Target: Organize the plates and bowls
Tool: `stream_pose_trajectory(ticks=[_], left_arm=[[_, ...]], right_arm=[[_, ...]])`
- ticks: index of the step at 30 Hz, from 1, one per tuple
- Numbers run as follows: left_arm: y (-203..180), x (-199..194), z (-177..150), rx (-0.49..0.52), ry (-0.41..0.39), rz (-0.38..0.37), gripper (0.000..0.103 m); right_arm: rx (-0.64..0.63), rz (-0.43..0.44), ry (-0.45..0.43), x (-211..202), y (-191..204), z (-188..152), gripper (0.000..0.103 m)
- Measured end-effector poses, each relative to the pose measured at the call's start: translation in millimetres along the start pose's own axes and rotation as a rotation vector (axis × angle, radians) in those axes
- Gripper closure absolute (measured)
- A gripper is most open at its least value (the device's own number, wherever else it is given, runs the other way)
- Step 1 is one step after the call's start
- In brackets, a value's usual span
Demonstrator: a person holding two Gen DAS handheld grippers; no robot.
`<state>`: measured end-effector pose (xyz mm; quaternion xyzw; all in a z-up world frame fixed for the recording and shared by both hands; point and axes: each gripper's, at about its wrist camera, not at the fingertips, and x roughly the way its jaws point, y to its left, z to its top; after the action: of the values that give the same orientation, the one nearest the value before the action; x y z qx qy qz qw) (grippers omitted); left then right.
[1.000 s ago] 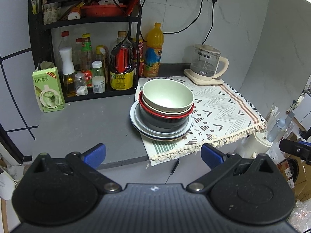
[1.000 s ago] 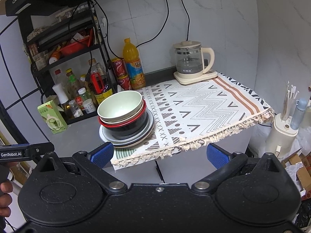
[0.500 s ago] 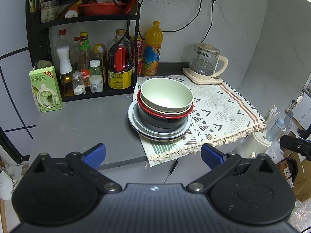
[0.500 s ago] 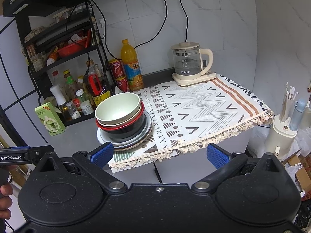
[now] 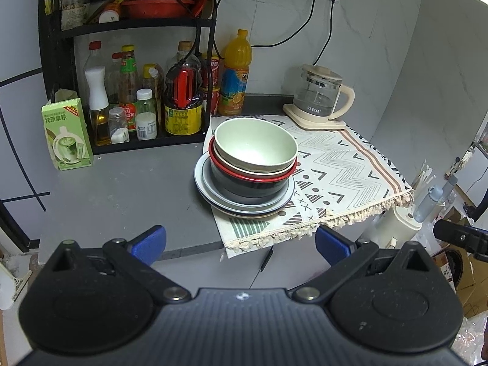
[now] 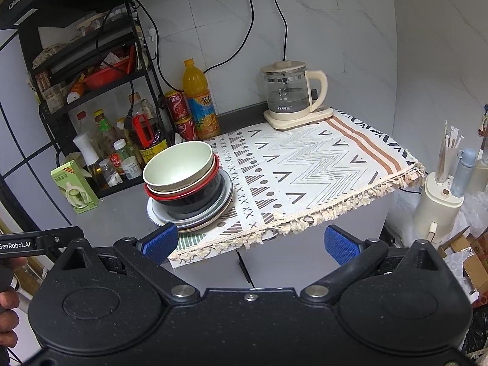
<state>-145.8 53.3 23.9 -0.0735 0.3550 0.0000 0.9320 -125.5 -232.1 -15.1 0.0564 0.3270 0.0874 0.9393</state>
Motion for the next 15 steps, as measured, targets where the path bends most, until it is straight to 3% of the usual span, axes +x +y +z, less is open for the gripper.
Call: stream_pose_trajectory(ticks=[15], left_arm=[[-2.5, -0.6, 0.2, 0.005, 0.002, 0.009, 0.000]], right_arm=[[-0.007, 0.003, -0.007, -1.2, -0.4, -0.8, 0.000]])
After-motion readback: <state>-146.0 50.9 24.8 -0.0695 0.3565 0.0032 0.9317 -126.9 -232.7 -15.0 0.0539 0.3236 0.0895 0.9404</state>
